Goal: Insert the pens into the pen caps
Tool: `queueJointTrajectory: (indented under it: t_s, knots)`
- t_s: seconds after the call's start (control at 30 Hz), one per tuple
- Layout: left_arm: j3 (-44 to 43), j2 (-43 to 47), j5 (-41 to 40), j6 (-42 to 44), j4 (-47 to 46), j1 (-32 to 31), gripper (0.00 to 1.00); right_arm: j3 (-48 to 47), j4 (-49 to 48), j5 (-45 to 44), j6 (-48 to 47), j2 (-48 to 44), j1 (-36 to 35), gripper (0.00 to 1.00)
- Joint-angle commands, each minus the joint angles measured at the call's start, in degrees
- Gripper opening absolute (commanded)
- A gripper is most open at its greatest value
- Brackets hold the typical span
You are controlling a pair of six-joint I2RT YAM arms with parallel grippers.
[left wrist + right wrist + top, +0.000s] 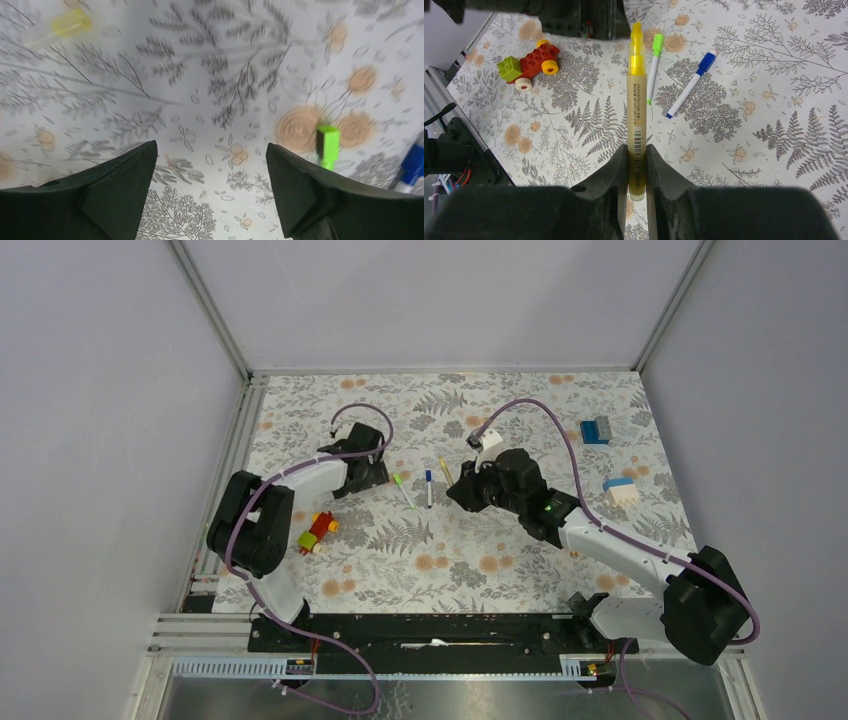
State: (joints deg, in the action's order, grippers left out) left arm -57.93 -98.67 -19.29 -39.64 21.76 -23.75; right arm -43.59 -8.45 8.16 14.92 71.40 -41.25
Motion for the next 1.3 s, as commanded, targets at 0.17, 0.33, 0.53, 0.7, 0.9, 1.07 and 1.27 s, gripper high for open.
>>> queueJointTrajectory:
  t_s: [0.17,0.33,0.53,0.7,0.9,1.07,1.27]
  knots:
    - [-16.43,-4.23,-0.06,1.61,3.29,12.34,0.90,1.40,-1.57,1.35,0.36,-2.80,-0.03,0.00]
    - [-23.67,-12.05,4.88,3.21,2.98,20.65,0.88,3.59,-2.06,1.52,1.46,-4.63,-0.04,0.00]
    - [-33.26,-22.78,13.40,5.77,2.75,25.91,0.86,6.10,-2.17,1.16,2.48,-7.41,0.00,0.00]
    - [-38.27,-26.86,14.56,6.20,3.62,27.25,0.86,7.86,-1.04,0.13,2.56,-9.87,-0.04,0.00]
    - [-34.42,-21.04,17.61,6.02,1.44,27.09,0.84,9.21,-0.61,-1.28,2.22,-11.45,-0.05,0.00]
    - [-36.40,-15.44,18.09,8.10,0.20,28.10,0.90,9.90,-2.18,-1.00,2.70,-12.12,-0.05,0.00]
    - [-36.14,-10.80,17.02,11.85,-4.32,28.71,0.99,10.31,-5.03,-1.80,3.86,-11.98,-0.05,0.00]
